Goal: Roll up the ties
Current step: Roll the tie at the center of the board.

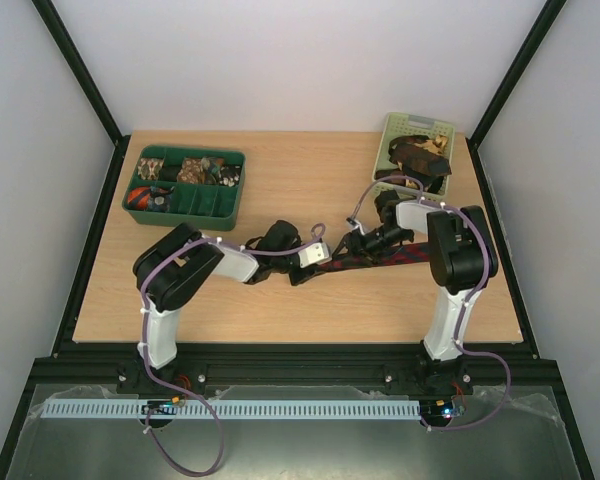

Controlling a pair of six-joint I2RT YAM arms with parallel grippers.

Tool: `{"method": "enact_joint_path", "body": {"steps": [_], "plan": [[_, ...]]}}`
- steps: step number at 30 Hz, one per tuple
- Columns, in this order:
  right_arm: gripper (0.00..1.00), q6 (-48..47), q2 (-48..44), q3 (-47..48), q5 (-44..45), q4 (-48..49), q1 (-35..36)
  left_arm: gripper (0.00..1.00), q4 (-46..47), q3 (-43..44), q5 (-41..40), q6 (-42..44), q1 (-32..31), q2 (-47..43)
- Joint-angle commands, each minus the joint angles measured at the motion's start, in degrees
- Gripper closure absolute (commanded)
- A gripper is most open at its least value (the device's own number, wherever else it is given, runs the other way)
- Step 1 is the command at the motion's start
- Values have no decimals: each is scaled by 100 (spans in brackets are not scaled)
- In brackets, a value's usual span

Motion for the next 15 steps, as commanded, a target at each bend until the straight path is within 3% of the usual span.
{"method": "enact_joint_path", "body": {"steps": [1, 7, 15], "plan": [[48, 313, -123, -4, -130, -188, 240, 64, -1698, -85, -443, 122, 38, 235], [57, 392, 149, 275, -59, -148, 477, 63, -1806, -43, -489, 100, -38, 286], [97, 343, 307, 456, 404, -169, 469, 62, -1846, -20, -570, 246, -35, 353]]}}
